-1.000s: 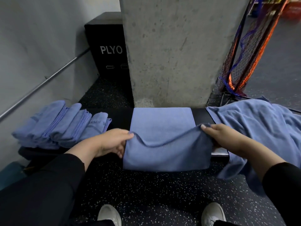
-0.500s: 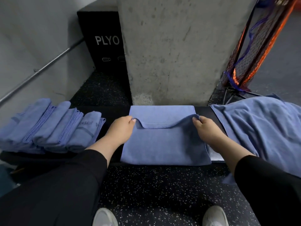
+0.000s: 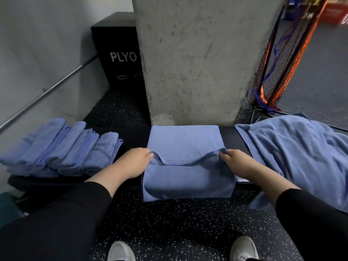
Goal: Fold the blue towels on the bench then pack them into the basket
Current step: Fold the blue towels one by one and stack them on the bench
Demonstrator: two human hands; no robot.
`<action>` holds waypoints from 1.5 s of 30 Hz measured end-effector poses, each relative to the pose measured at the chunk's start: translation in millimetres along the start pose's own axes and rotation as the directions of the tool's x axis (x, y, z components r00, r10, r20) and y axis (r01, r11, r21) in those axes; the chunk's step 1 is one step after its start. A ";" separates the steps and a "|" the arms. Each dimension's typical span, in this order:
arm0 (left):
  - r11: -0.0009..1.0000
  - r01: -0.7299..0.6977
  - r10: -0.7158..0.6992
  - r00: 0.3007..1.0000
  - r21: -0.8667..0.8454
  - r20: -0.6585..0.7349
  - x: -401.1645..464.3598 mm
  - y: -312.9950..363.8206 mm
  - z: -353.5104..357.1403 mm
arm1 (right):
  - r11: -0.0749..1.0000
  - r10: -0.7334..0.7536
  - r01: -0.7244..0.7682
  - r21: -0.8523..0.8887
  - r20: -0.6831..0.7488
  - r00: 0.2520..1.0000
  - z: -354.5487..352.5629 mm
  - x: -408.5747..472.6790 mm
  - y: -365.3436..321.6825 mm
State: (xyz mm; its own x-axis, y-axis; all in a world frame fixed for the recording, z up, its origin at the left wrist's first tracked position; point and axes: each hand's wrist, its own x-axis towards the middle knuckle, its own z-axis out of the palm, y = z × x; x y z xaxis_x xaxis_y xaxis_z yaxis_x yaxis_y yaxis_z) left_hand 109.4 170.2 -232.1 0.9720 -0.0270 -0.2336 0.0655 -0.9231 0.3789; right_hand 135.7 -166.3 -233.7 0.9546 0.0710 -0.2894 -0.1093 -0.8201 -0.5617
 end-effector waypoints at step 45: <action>0.996 -0.048 0.046 0.998 -0.080 -0.032 5.9 -3.7 3.3 | 0.992 0.064 -0.072 0.106 0.074 0.995 -9.1 -10.3 -18.0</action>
State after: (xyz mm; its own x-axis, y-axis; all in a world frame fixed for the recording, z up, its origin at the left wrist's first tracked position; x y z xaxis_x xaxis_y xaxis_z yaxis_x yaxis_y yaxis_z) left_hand 114.2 172.2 -237.8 0.9807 -0.0567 -0.1871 0.0365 -0.8871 0.4602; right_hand 130.3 -157.4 -213.5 0.9223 0.0604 -0.3817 -0.2064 -0.7582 -0.6185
